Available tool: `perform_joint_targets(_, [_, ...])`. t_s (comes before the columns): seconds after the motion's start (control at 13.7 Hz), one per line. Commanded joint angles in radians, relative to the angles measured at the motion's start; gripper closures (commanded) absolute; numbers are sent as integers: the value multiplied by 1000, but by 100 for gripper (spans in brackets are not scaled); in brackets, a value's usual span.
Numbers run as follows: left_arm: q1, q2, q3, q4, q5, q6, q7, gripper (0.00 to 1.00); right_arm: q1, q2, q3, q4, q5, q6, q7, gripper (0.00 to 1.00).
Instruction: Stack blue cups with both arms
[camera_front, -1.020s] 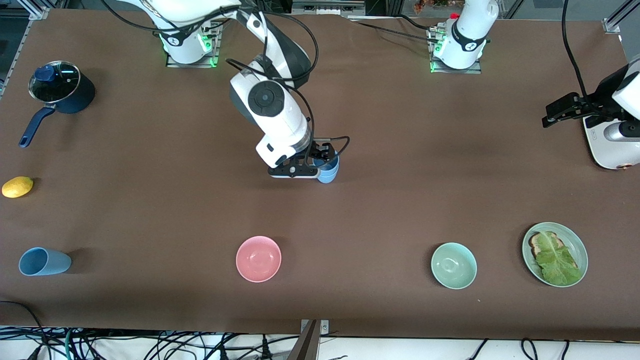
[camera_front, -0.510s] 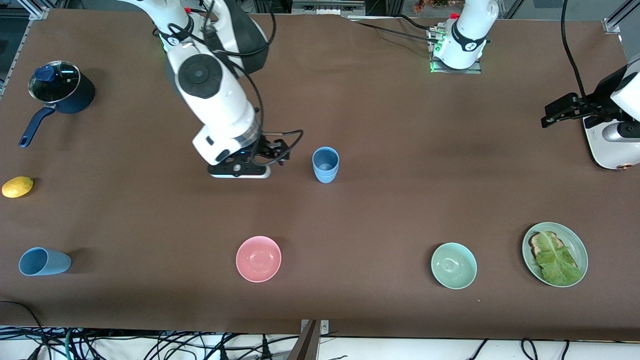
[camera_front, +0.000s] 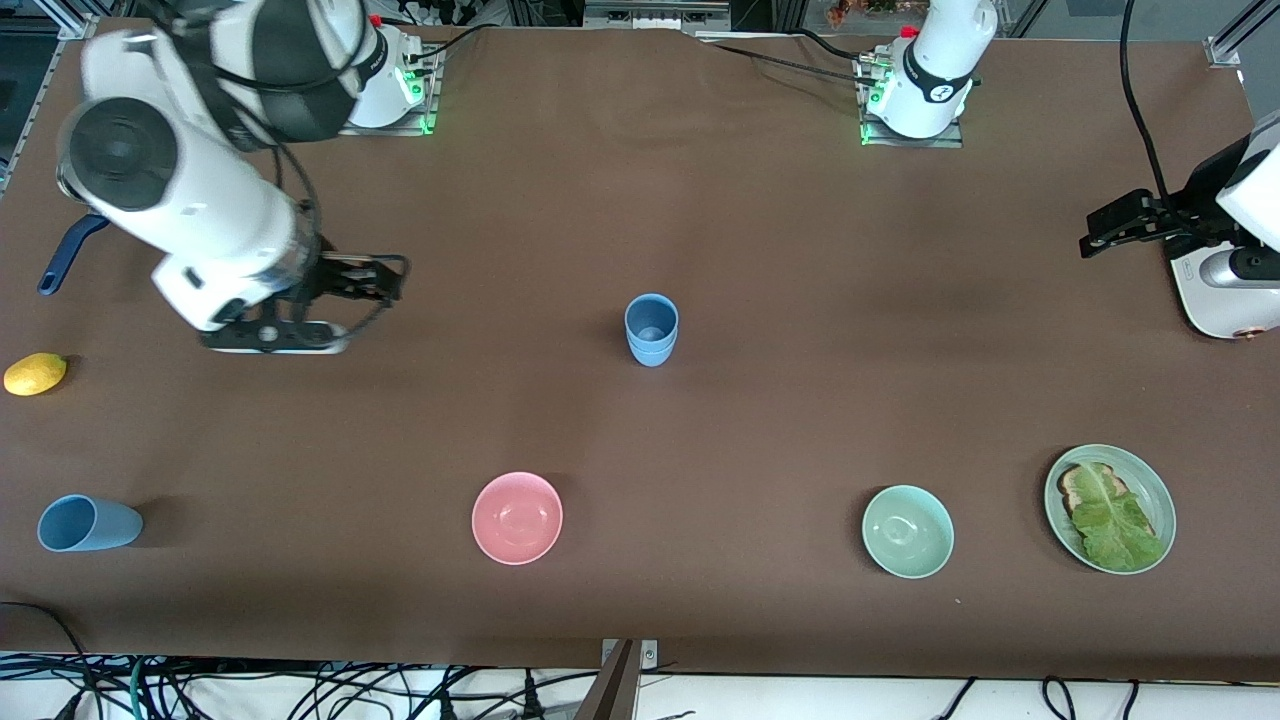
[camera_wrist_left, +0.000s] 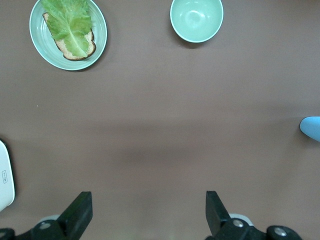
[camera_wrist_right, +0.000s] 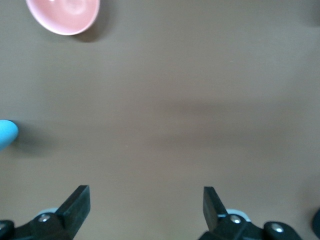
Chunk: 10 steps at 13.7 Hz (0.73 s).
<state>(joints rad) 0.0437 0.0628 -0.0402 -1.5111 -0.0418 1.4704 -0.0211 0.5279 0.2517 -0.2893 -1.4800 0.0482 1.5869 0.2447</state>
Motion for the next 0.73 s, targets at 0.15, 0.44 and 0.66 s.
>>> perform_joint_targets(0.15, [-2, 8, 2, 19, -20, -12, -5, 0, -54, -152, -54, -184, -10, 59, -93, 0])
perform_joint_targets(0.44, [-2, 8, 2, 17, -21, -12, -5, 0, -204, -249, -12, -330, -11, 142, -200, 0])
perform_joint_targets(0.66, [-2, 8, 2, 17, -21, -12, -5, 0, -403, -278, 190, -319, -10, 133, -191, 0])
